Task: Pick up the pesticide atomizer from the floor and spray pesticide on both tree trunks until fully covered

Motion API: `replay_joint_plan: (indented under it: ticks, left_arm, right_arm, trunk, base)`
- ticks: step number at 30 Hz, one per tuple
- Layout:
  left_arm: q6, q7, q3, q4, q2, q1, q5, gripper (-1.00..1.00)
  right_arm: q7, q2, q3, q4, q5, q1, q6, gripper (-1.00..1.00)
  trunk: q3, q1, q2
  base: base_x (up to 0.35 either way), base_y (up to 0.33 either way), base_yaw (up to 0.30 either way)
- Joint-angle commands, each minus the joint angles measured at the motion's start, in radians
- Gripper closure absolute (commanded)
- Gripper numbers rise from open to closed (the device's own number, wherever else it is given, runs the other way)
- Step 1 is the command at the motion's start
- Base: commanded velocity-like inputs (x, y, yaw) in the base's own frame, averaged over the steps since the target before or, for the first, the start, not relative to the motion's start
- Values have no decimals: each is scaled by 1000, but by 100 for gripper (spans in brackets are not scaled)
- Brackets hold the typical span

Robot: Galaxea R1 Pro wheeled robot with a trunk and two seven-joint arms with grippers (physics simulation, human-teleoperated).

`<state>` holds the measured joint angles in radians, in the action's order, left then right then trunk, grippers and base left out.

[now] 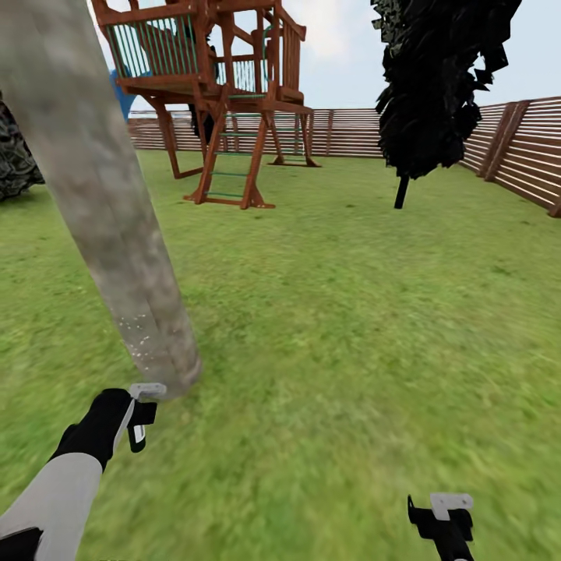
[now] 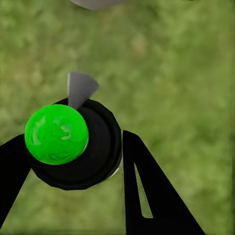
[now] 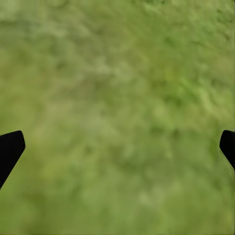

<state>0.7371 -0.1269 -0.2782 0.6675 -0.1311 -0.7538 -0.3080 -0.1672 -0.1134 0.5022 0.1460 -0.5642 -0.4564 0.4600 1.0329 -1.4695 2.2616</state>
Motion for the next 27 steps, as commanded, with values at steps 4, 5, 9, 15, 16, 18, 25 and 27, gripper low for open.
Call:
replay_joint_plan:
  ticks: [4,5,9,15,16,18,25,27]
  left_arm:
    - [4,-10,-3,1,1,-1,-12,100]
    - [4,-10,-3,0,1,-1,-12,100]
    - [4,-10,-3,0,1,0,-13,100]
    - [4,-6,-4,1,-2,1,-14,100]
    - [4,3,-4,1,-4,1,-15,100]
    - [4,60,-4,0,-6,1,-12,100]
    - [7,93,-4,1,0,1,-4,100]
    - [7,94,-4,1,2,1,-4,100]
  right_arm:
    - [-5,0,6,-2,-11,-1,3,-100]
    - [-5,0,6,-2,-11,-1,3,-100]
    - [-5,0,6,-2,-11,-1,3,-100]
    - [-5,0,6,-2,-11,-1,3,-100]
    - [-5,0,6,-2,-11,-1,3,-100]
    - [-5,0,6,-2,-11,-1,3,-100]
    - [-5,0,6,-2,-11,-1,3,-100]
    - [-5,0,6,-2,-11,-1,3,-100]
  trunk:
    - [1,0,0]
    - [1,0,0]
    - [1,0,0]
    - [1,0,0]
    - [1,0,0]
    - [1,0,0]
    - [1,0,0]
    - [1,0,0]
  base:
    - [194,-286,254]
    - [223,-263,99]
    - [240,-241,22]
    - [209,-258,63]
    - [156,-288,239]
    - [146,-290,263]
    - [149,-288,276]
    - [93,-120,277]
